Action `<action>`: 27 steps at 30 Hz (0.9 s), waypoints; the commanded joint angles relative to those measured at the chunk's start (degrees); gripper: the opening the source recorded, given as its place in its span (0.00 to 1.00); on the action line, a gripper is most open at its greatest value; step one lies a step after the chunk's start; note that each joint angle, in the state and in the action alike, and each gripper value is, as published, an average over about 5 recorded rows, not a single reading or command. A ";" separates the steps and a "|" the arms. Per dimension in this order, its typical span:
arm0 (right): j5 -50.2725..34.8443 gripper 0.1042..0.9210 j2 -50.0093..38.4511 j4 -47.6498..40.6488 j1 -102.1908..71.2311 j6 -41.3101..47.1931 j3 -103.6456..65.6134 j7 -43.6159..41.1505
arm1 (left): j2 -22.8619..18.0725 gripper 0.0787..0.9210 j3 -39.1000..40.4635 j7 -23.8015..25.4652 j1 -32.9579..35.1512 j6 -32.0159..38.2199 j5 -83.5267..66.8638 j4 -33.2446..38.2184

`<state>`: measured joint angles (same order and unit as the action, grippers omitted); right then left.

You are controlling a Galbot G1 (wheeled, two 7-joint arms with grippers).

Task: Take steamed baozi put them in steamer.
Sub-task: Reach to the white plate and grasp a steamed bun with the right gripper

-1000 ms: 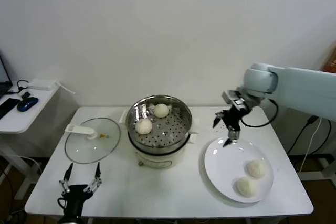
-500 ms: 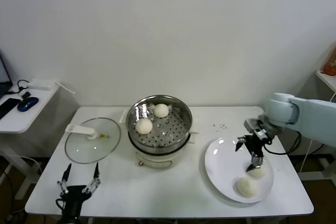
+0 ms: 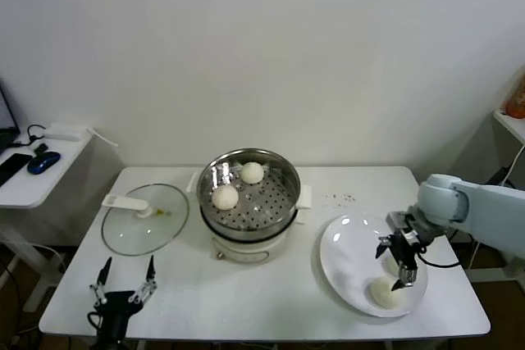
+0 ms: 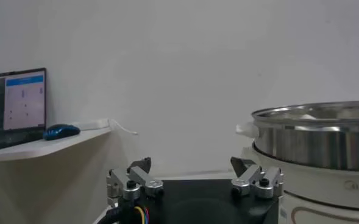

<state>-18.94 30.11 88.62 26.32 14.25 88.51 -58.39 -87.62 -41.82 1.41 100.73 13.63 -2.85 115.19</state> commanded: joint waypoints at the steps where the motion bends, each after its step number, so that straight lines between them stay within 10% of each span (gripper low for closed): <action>1: 1.08 0.88 -0.66 -0.05 -4.04 0.34 -1.20 0.62 | -0.05 0.88 0.05 -0.02 0.08 0.11 -0.04 -0.22; 27: 2.20 0.88 1.57 -3.12 -7.17 0.34 -2.42 0.39 | -0.02 0.88 0.03 -0.09 -0.51 0.17 -0.10 -1.46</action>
<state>-16.94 31.52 85.72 20.12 14.52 86.55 -58.06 -87.66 -41.77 1.31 100.24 13.80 -2.93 113.81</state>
